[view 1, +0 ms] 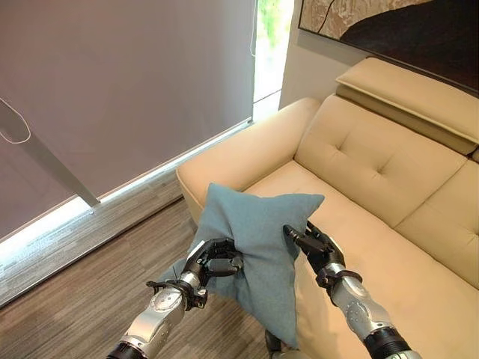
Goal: Pick up all the scattered cushions and arrange them neatly on the sofa.
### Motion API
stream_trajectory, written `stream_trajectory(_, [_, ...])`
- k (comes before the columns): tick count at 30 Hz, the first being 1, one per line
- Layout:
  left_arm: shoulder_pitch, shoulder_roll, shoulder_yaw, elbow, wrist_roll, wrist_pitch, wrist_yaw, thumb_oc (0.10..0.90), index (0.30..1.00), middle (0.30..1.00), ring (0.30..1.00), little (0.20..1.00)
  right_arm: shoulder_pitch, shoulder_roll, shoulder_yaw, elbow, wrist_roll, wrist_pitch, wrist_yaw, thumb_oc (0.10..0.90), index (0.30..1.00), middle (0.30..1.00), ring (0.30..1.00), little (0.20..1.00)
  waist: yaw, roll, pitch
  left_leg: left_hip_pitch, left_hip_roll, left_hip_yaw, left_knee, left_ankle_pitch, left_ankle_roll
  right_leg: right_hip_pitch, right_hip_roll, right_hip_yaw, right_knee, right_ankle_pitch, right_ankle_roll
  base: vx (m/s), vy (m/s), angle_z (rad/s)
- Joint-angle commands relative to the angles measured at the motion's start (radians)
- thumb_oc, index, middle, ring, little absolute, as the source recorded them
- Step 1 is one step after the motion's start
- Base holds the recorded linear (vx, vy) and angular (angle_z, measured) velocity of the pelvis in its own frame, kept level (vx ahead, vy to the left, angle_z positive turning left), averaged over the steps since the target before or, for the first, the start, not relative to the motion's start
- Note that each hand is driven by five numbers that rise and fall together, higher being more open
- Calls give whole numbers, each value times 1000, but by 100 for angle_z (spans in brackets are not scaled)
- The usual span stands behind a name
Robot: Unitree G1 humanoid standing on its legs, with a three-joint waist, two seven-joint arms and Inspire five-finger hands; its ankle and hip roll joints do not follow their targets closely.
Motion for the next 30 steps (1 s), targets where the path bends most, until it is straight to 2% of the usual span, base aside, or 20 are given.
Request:
stream_trajectory(1, [-144, -55, -42, -223, -61, -158, -176, 400, 300, 300, 300, 300, -123, 115, 89, -17, 39, -17, 118, 400, 300, 300, 300, 300, 17, -67, -109, -25, -5, -45, 2, -56, -9, 93, -31, -12, 62, -179, 73, -13, -20, 11])
stream_trajectory(8, [-123, -63, -27, -221, -49, -165, -184, 400, 300, 300, 300, 300, -90, 130, 81, -51, 29, -29, 127, 400, 300, 300, 300, 300, 13, -63, -113, -26, -5, -48, 2, -55, -10, 91, -31, -17, 65, -180, 73, -1, -2, 1])
stream_trajectory(16, [-86, -45, 25, -208, -50, -157, -175, 400, 300, 300, 300, 300, -47, 78, -5, -271, 10, -75, 102, 400, 300, 300, 300, 300, -7, -54, -120, -31, -4, -43, 2, -54, -8, 83, -32, -14, 69, -178, 75, 0, 0, 0])
stream_trajectory(17, [-86, -45, 25, -208, -50, -157, -175, 493, 439, 439, 439, 439, -46, 78, -5, -272, 10, -74, 102, 400, 300, 300, 300, 300, -7, -54, -120, -31, -4, -43, 2, -54, -8, 83, -32, -14, 69, -178, 75, 0, 0, 0])
stream_trajectory(18, [-76, -39, 52, -217, -54, -163, -166, 800, 900, 900, 900, 900, -47, 62, -33, -320, -11, -91, 90, 400, 300, 300, 300, 300, -9, -52, -121, -29, -4, -42, 2, -56, -6, 83, -32, -13, 69, -177, 75, 0, 0, 0])
stream_trajectory(26, [-7, -69, 170, -207, -88, -173, -99, 800, 900, 900, 900, 900, -30, 15, -109, -465, -79, -123, 67, 400, 300, 300, 300, 300, -5, -55, -127, -23, -6, -46, 2, -60, -3, 89, -32, -14, 64, -180, 74, 0, 0, 0])
stream_trajectory(30, [64, -82, 319, -213, -56, -196, 0, 800, 900, 900, 900, 900, 17, -29, -153, -534, -116, -116, 64, 400, 300, 300, 300, 300, 13, -69, -121, -27, -6, -52, 2, -56, -5, 90, -31, -18, 55, -177, 73, 0, 0, 0])
